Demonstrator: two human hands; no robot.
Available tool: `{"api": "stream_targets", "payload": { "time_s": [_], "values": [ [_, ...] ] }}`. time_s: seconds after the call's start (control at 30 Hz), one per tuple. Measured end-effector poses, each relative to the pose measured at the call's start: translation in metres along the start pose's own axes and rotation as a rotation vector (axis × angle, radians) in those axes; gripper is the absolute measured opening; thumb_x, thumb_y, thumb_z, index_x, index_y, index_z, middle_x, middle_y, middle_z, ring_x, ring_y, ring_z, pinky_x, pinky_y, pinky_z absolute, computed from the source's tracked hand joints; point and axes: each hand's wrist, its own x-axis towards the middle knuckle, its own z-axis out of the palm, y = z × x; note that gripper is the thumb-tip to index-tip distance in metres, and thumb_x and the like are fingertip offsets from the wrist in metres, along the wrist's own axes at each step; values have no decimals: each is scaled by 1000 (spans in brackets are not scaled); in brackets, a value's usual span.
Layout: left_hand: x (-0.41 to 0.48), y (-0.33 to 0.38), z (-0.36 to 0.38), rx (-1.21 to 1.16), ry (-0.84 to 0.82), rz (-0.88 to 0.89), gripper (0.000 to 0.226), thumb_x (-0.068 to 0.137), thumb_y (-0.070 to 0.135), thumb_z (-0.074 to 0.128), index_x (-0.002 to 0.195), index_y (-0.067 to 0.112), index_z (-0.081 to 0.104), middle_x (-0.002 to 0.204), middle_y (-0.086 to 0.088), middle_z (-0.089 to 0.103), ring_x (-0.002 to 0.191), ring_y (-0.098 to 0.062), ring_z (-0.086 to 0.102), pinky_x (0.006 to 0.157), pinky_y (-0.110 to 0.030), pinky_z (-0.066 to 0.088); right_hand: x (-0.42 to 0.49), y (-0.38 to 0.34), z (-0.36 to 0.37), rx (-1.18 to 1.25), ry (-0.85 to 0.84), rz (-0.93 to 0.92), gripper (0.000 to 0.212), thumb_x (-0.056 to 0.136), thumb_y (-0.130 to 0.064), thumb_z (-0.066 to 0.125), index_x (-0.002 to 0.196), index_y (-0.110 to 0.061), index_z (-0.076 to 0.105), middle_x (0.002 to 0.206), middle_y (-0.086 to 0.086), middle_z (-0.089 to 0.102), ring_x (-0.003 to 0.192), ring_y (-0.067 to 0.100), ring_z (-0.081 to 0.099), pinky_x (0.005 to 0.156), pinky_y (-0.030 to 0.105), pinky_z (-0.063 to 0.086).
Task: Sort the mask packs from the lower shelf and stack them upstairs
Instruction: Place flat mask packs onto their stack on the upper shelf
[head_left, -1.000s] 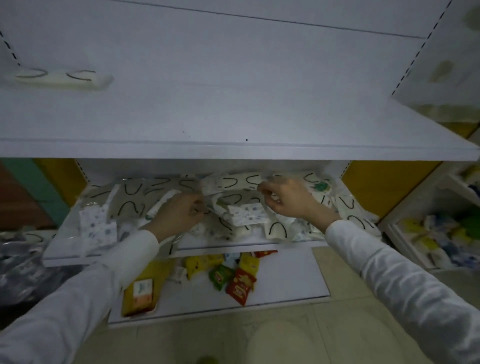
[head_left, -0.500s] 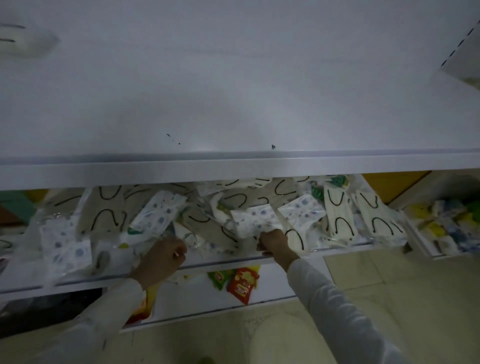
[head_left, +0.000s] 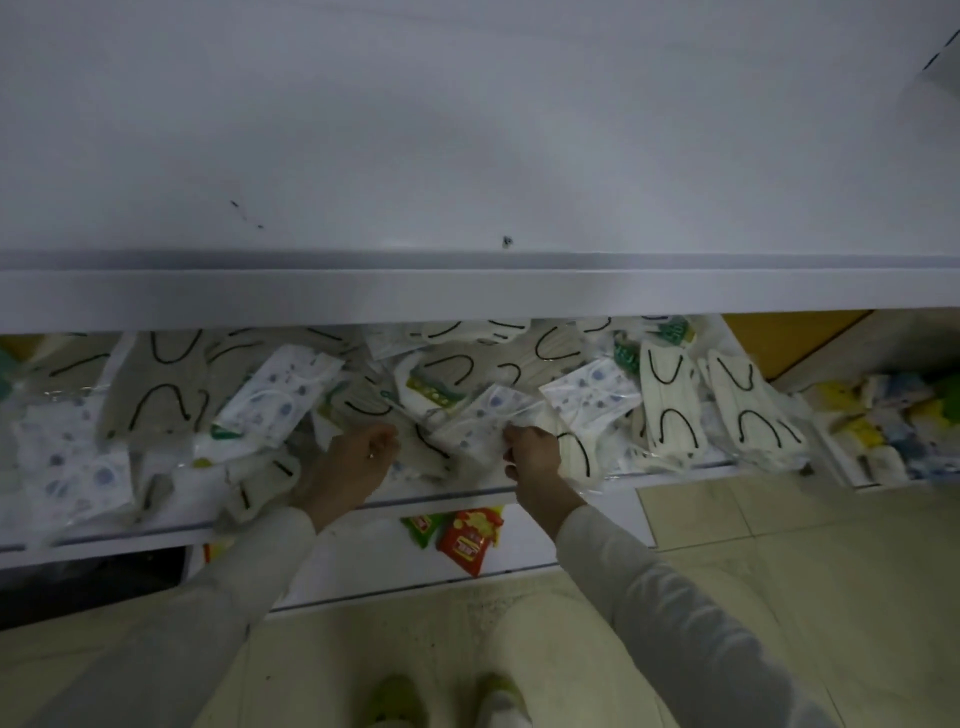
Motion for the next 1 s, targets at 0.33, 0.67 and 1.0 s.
{"api": "stream_targets", "payload": {
  "time_s": [0.33,0.67,1.0],
  "values": [
    [7,78,84,-799,-199,-413,23,93,13,54,111,0,60,100,-19,65,71,-18,64,55,-22,53,-7,-29,-74,-335,-457,-169,34,86,-6,64,57,-17,50,56,-1,50,51,12,47,49,21,36],
    [7,73,112,-712,82,-271,34,91,-1,51,124,8,55,111,-10,61,105,-27,57,84,-37,48,100,-35,-118,-479,135,-206,39,88,-35,56,111,-5,62,107,20,66,99,37,64,88,50,53],
    [6,58,113,-698,162,-281,22,89,-3,52,98,15,62,92,-3,65,96,-29,59,91,-44,48,97,-35,-114,-420,126,-387,21,86,-22,54,89,-4,64,80,10,65,83,31,62,65,30,49]
  ]
}}
